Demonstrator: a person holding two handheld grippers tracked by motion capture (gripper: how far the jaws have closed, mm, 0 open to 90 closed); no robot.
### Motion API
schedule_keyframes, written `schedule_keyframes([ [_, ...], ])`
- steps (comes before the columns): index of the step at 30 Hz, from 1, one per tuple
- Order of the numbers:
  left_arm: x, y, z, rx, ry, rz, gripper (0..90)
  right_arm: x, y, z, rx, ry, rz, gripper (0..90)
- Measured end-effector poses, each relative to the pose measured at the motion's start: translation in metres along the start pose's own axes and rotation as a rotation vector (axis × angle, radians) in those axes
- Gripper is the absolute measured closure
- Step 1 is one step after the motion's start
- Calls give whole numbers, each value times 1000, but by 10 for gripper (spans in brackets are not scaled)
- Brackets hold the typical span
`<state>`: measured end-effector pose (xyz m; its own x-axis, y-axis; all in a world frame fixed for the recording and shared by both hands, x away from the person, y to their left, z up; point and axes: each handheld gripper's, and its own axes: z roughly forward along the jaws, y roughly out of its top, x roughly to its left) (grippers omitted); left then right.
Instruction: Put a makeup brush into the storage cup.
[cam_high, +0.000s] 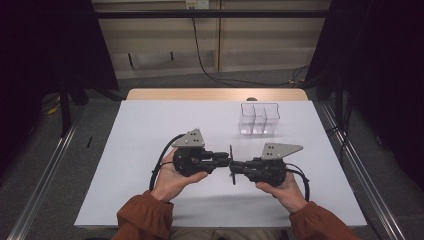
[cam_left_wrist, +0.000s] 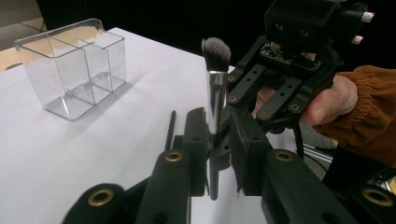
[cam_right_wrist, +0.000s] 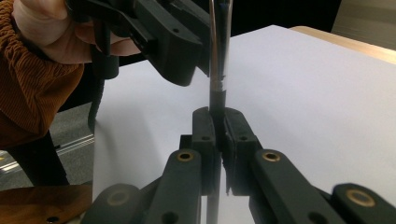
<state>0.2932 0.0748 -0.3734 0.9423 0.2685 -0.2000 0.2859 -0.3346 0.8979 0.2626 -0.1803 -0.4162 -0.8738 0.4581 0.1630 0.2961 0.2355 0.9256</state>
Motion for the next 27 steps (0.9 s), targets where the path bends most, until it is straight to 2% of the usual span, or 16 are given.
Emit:
schedule_keyframes([
  [6, 4, -6, -6, -26, 26, -27, 618, -1, 0, -2, 0, -11, 1, 842],
  [9, 7, -9, -10, -35, 59, -30, 517, -1, 0, -3, -5, -17, 0, 842],
  [12, 8, -12, -13, -45, 83, -28, 460, -1, 0, -4, -6, -24, 2, 842],
  [13, 8, -12, -14, -41, 103, -21, 432, -1, 0, -4, -6, -26, 2, 842],
  [23, 10, -20, -25, -66, 197, -40, 161, -3, -1, -11, -16, -42, 9, 843],
  [27, 13, -25, -31, -75, 218, -45, 97, -4, -1, -13, -20, -49, 10, 843],
])
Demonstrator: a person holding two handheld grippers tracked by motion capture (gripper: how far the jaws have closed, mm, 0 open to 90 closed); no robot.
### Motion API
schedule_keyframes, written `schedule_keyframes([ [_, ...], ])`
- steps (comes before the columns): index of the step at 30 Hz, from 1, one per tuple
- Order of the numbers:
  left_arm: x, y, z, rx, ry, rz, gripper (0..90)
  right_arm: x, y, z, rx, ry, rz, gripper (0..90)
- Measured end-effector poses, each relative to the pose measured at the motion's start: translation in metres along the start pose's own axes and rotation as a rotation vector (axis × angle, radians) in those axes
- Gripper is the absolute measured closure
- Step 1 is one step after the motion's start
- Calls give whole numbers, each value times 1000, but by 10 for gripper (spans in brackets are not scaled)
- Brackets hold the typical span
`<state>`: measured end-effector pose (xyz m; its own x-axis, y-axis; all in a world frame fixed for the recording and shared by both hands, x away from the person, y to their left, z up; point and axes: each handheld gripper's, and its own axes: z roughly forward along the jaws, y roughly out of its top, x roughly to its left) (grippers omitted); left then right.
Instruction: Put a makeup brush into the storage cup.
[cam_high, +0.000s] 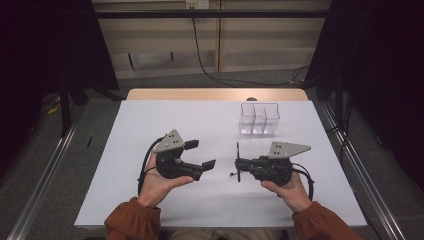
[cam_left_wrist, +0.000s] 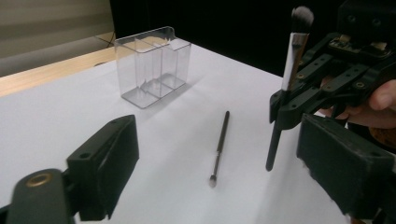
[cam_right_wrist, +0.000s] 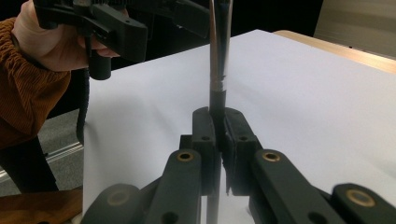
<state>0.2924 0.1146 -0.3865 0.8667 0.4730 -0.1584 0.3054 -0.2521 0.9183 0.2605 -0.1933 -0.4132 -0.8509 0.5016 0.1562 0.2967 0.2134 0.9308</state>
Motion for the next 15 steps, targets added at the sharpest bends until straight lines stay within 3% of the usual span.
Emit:
schedule_keyframes([
  [7, 11, -9, -14, -45, 14, -51, 29, -1, 1, -4, -8, -19, 1, 843],
  [13, 17, -16, -28, -62, 52, -48, 28, -4, 1, -7, -13, -33, 8, 842],
  [15, 17, -18, -32, -68, 83, -44, 25, -4, 1, -8, -16, -34, 9, 843],
])
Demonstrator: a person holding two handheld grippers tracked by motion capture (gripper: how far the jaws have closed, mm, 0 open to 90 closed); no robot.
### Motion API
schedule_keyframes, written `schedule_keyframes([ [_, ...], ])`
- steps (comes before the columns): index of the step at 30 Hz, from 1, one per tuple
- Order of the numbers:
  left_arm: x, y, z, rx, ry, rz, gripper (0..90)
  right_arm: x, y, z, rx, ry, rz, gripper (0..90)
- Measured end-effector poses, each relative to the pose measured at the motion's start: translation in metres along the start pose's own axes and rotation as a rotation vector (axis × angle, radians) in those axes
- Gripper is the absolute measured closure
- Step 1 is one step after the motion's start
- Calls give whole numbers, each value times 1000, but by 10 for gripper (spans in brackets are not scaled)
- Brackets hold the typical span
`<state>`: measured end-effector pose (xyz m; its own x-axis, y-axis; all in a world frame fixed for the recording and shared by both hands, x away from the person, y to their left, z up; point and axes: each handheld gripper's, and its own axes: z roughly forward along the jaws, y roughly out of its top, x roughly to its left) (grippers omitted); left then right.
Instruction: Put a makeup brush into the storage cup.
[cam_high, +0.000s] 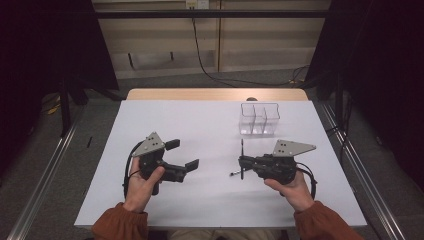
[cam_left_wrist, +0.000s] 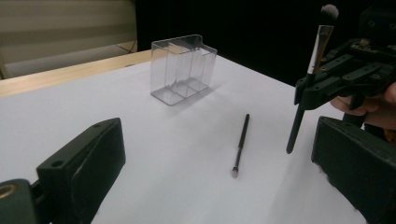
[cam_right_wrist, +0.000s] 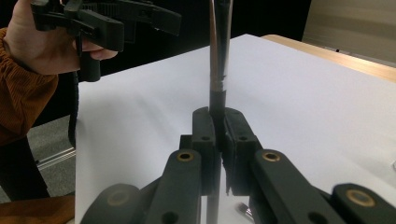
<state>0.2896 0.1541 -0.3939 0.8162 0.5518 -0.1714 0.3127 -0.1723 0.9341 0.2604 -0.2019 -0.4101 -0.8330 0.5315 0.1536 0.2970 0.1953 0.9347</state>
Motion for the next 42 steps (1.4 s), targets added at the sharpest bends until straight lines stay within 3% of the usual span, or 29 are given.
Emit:
schedule_keyframes([
  [7, 8, -10, -14, 8, 73, -2, 18, -2, 1, -3, -2, -14, -3, 842],
  [11, 11, -16, -25, 5, 91, -6, 18, -5, 2, -7, -11, -33, 2, 842],
  [14, 17, -21, -32, -26, 113, -12, 20, -7, 2, -9, -19, -44, 9, 842],
  [16, 21, -25, -40, -25, 147, -10, 18, -8, 2, -10, -18, -48, 9, 842],
  [24, 24, -35, -63, -43, 203, 14, 19, -10, 2, -12, -21, -63, 14, 842],
  [32, 24, -47, -79, -70, 245, 4, 17, -14, 4, -13, -29, -77, 17, 842],
  [36, 25, -58, -82, -66, 227, 9, 22, -15, 5, -15, -38, -89, 22, 842],
  [42, 29, -63, -86, -85, 265, -28, 19, -22, 7, -19, -59, -117, 35, 842],
])
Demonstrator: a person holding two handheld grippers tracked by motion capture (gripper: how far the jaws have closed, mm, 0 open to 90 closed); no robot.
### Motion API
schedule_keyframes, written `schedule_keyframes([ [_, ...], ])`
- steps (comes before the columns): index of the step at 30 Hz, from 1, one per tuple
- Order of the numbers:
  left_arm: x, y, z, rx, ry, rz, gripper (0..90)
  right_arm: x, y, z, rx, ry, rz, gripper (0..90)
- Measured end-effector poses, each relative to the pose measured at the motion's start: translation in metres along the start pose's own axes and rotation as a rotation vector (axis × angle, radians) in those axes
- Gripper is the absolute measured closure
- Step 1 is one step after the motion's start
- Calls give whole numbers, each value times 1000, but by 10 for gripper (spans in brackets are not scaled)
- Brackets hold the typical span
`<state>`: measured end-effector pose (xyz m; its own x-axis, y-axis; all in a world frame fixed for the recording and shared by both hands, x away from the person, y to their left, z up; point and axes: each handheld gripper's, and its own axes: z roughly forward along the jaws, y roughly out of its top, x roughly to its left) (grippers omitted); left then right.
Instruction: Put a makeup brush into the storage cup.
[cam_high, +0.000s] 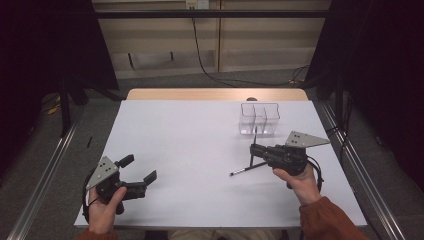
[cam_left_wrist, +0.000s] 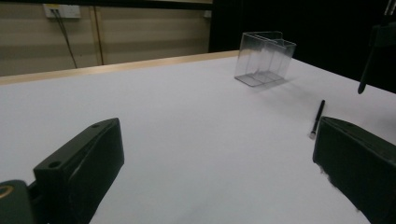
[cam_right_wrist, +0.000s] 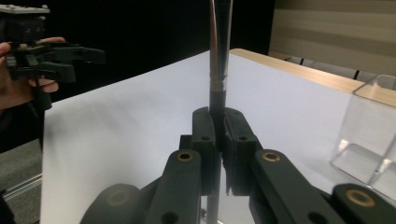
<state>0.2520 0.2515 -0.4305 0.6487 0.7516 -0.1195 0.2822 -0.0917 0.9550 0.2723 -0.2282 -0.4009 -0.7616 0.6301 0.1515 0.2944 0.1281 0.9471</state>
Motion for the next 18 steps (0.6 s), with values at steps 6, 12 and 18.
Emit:
schedule_keyframes([
  [6, -1, 1, -3, 17, 1, 24, 19, -10, 4, -2, -16, -38, 15, 842],
  [12, -4, 0, -4, 14, -8, 33, 19, -19, 9, 4, -16, -59, 19, 842],
  [18, -2, 0, -6, 22, -1, 51, 20, -28, 25, 7, -42, -91, 15, 842],
])
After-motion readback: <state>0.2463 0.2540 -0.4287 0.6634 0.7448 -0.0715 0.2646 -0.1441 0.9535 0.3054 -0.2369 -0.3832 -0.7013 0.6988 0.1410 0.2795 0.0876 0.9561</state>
